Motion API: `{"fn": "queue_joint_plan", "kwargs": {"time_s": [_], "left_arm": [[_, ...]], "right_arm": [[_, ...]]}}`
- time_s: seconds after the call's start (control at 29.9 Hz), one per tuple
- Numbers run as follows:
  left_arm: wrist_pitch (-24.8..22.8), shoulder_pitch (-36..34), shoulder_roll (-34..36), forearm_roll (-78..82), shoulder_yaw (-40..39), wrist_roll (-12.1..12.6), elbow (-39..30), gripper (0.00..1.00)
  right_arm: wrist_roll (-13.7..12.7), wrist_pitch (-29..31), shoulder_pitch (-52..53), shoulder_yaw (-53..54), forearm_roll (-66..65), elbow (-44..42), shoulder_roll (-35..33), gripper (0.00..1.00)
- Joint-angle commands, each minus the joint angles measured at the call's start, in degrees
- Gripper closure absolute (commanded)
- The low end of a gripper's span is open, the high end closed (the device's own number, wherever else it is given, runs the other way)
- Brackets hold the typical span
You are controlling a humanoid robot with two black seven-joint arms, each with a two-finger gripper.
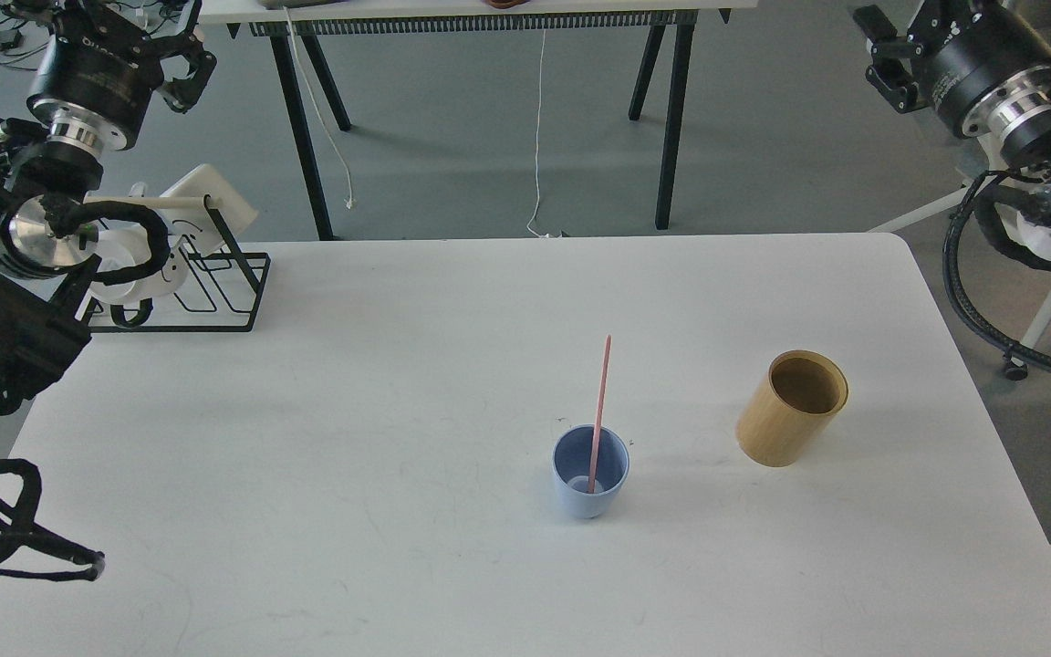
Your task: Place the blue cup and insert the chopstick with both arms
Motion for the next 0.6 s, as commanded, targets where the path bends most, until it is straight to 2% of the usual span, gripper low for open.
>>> {"fn": "queue_joint_plan", "kwargs": {"time_s": [0.0,0.13,0.23,0.37,0.57], "left_arm": [[0.00,-0.01,-0.96,0.01,-0.17,0.00,0.00,0.00],[0.00,-0.01,-1.84,-0.08,-0.25,-0.18,0.09,0.00],[0.00,-0.01,-2.37,-0.87,-0.17,-0.09,0.09,0.00],[0.00,-0.01,-2.28,-1.93,-0.17,-0.09,0.09,0.00],[0.00,0.26,-2.37,-2.10,-0.17,-0.09,0.18,0.00]], "right_arm": [[0.25,0.71,-0.04,0.51,10.37,-4.36,1.25,0.01],[0.25,2.11,-0.04,3.23,21.01,-12.43,6.34,0.01],[0.25,8.68,0.04,7.09,22.35,-19.30,9.60,0.01],[0.25,15.29,0.13,8.86,22.97,-23.44,11.72,0.01],[0.16,15.21,2.68,8.86,22.97,-28.72,12.86,0.01]]}}
